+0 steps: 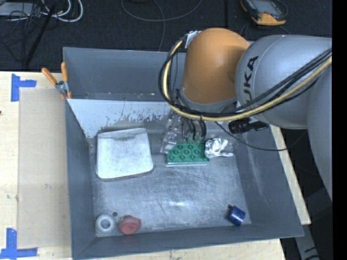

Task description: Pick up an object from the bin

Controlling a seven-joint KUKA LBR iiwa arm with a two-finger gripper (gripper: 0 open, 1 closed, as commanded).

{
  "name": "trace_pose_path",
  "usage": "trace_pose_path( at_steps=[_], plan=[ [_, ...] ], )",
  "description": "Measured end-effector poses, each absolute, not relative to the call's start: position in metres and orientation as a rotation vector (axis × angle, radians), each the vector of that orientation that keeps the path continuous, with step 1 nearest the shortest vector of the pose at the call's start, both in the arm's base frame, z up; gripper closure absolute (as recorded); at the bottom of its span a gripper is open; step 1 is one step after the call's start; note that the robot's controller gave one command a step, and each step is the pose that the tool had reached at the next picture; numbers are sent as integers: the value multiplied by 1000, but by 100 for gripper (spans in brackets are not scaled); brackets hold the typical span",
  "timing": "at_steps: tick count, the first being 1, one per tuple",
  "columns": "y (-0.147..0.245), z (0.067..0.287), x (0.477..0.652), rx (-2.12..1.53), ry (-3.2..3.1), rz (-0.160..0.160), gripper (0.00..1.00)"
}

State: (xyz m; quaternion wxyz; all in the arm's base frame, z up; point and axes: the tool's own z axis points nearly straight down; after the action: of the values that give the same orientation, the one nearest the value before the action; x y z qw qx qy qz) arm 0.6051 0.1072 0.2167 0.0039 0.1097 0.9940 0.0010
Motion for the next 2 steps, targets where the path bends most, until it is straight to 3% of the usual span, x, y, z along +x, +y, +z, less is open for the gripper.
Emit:
trace_pose_path(
  at_steps=[1, 2],
  plan=[
    [107, 211, 604, 344, 3122, 0, 0],
    [70, 84, 610, 217, 3126, 5, 0]
  ],
)
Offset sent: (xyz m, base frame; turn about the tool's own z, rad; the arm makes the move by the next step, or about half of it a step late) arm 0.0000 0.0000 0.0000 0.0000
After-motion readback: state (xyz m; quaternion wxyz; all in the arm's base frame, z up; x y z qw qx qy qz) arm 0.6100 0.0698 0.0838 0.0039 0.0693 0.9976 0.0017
